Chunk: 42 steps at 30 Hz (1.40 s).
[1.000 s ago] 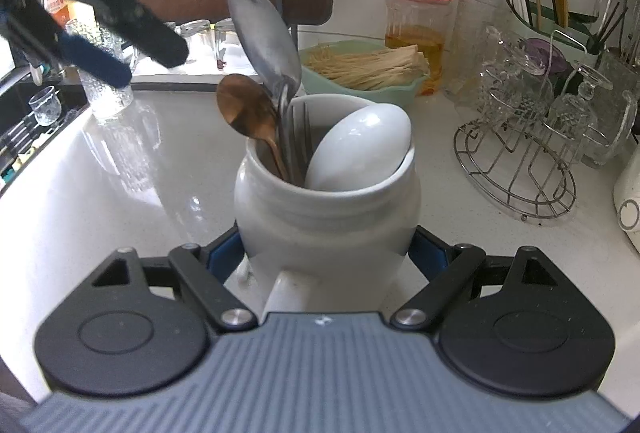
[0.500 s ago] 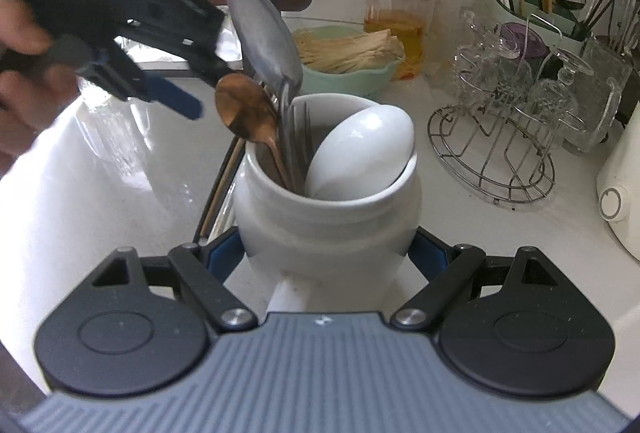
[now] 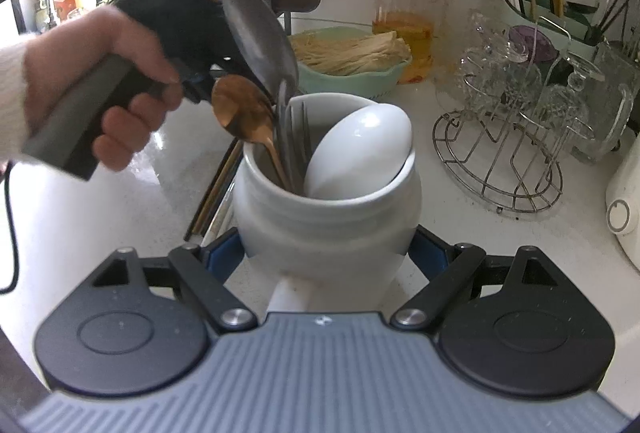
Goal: Organize utensils
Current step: 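Move the left tool to the white ceramic spoon on the counter, then close the left tool on the white ceramic spoon's handle, then lift the white ceramic spoon with the left tool and carry it over the mug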
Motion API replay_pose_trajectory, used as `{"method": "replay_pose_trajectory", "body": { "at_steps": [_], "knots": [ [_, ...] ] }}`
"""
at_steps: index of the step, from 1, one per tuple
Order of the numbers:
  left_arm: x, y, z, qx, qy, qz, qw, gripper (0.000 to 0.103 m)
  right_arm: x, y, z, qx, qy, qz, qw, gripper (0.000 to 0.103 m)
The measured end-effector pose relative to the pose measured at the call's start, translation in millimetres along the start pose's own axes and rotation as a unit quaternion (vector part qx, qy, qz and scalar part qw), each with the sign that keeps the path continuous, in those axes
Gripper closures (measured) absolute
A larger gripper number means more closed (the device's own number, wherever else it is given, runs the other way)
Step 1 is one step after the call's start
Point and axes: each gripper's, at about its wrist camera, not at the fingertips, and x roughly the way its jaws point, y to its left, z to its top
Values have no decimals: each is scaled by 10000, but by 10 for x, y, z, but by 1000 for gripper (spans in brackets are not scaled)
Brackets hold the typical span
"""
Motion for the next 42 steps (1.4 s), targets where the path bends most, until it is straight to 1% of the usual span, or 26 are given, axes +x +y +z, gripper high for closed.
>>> {"method": "replay_pose_trajectory", "body": {
  "at_steps": [3,7,9,12,17,20,24,34,40,42],
  "knots": [
    [43,-89,39,135,78,305,9994,71,3,1,1,-32,-6,13,10000,13],
    [90,-156,89,103,144,611,9980,71,2,-5,-10,-47,-28,33,10000,13],
    [113,-182,124,103,191,707,9973,71,1,-5,-11,-53,-30,41,10000,13],
    [126,-205,149,116,199,760,9968,74,2,-7,-4,-54,-18,50,10000,13],
    [74,-203,145,108,141,684,9975,77,-1,-10,-7,-95,-36,72,9999,13],
    [-37,-187,131,96,96,469,9988,82,1,-10,-6,-127,-41,89,9999,13],
    [-168,-197,87,189,48,370,9991,86,3,-10,2,-151,-27,106,9998,13],
    [-511,-191,-69,282,-154,127,9994,86,5,6,3,-78,-24,55,10000,13],
    [-795,-167,-164,258,-275,-89,9992,86,14,21,22,-81,15,14,10000,13],
    [-873,-148,-191,171,-282,-137,9994,86,16,17,26,-53,28,15,10000,13]
  ]
}}
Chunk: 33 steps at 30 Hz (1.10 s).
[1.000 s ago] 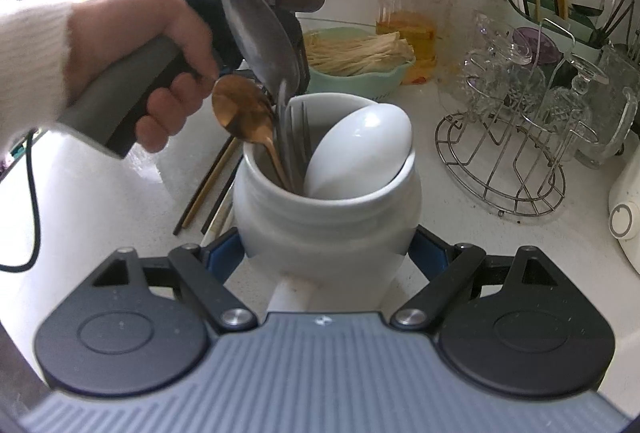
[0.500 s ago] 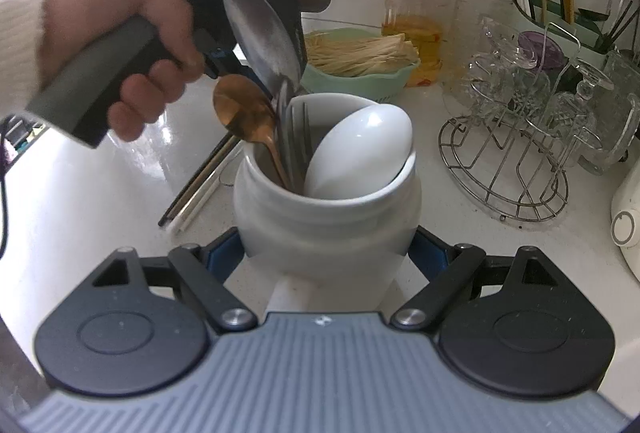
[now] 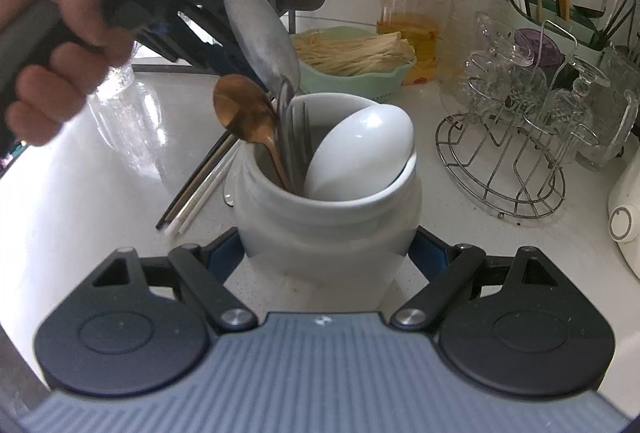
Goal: Organize utensils
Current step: 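Lift the white ceramic spoon with the left tool and carry it over the mug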
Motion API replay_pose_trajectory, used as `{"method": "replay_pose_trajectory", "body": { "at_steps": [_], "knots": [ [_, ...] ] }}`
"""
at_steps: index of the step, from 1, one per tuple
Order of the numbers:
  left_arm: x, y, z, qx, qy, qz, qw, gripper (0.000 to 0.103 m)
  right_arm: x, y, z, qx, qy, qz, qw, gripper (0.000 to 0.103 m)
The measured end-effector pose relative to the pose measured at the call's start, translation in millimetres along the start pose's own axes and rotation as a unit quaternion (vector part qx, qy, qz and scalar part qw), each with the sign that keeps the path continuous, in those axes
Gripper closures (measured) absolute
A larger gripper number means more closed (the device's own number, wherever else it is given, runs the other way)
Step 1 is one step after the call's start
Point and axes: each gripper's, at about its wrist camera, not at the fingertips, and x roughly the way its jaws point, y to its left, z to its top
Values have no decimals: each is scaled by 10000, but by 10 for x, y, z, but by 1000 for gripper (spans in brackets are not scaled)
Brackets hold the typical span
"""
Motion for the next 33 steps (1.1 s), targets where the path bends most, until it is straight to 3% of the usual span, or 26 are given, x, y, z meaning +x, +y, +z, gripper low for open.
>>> {"method": "replay_pose_trajectory", "body": {
  "at_steps": [17,33],
  "knots": [
    [-496,-67,-139,163,-244,-296,9991,86,60,106,24,160,-39,-260,9995,13],
    [-983,13,-75,361,-612,-349,9969,86,119,199,60,377,-118,-470,9981,13]
  ]
}}
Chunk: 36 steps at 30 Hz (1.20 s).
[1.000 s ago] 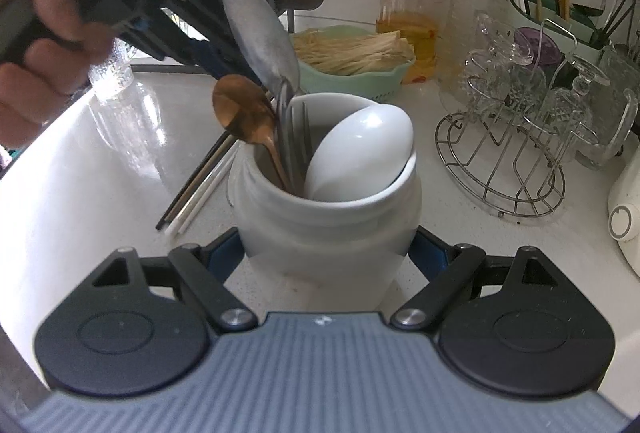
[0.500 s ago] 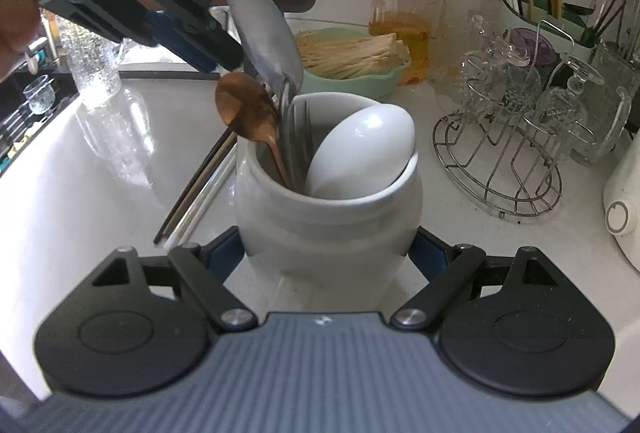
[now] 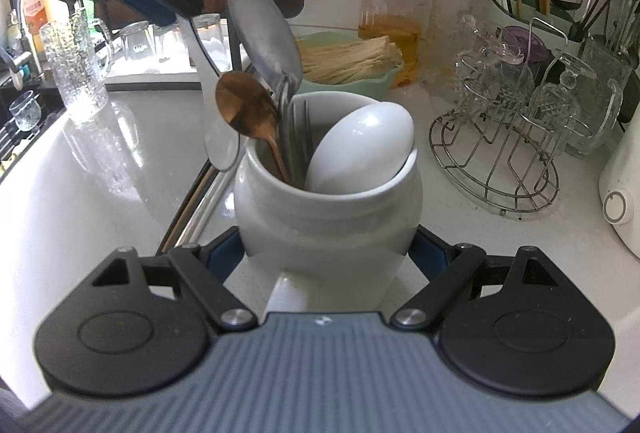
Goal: Organize utensils
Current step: 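Lift the white ceramic spoon with the left tool and carry it over the mug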
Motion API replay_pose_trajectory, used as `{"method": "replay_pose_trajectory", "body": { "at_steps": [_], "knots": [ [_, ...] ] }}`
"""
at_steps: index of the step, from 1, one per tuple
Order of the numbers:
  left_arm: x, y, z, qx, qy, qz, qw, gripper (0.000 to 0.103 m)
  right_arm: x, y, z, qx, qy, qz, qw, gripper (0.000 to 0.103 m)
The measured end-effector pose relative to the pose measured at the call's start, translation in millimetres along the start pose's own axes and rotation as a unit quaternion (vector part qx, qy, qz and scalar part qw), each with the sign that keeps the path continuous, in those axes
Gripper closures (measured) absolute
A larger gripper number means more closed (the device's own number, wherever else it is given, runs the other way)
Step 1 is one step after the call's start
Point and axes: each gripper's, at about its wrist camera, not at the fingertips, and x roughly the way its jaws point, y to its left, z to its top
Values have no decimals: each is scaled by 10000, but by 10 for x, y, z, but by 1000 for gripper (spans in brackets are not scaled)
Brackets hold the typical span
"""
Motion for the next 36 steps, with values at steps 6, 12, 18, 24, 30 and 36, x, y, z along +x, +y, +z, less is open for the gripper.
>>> {"method": "replay_pose_trajectory", "body": {
  "at_steps": [6,12,18,24,30,36],
  "knots": [
    [-248,-70,8,266,36,-112,9996,86,4,11,6,32,28,-39,10000,13],
    [-511,-167,37,338,-104,-305,9989,86,0,31,9,54,63,-78,9999,13],
    [-695,-293,92,487,-284,-534,9970,86,0,36,5,36,66,-69,9999,13],
    [-776,-474,95,703,-418,-858,9930,86,-10,42,-1,12,77,-44,10000,13],
    [-647,-639,34,1020,-393,-852,9904,86,-12,51,-1,5,73,-36,10000,13],
    [-439,-705,-36,1067,-241,-1004,9889,86,-14,55,-4,-5,57,-31,10000,13]
  ]
}}
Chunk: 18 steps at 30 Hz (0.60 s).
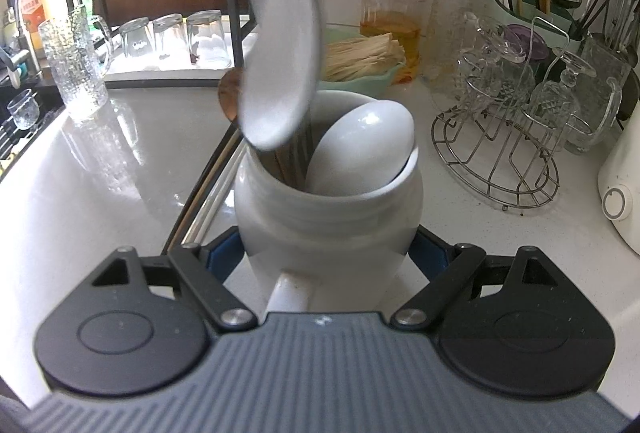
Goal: Organize utensils
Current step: 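Lift the white ceramic spoon with the left tool and carry it over the mug, then lower the white ceramic spoon into the mug and open the left tool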
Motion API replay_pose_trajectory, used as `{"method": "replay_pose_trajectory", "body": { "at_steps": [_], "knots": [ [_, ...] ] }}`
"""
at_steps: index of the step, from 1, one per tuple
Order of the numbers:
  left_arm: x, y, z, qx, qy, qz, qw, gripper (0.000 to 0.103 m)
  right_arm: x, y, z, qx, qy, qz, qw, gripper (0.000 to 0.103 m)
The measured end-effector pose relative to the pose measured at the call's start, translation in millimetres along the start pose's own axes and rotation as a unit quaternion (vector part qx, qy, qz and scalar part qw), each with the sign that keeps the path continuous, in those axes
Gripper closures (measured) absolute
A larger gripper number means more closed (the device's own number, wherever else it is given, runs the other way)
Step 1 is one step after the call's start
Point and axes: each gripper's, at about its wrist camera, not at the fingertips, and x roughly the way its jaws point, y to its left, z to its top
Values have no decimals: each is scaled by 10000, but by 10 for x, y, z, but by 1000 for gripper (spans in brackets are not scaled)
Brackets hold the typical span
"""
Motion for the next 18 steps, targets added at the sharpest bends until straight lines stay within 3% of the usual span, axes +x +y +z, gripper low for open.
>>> {"method": "replay_pose_trajectory", "body": {
  "at_steps": [8,18],
  "knots": [
    [190,-106,-71,339,100,94,9993,86,-8,11,-5,-13,-23,3,10000,13],
    [269,-128,36,699,856,81,9938,86,-10,15,-8,-21,-43,4,10000,13]
  ]
}}
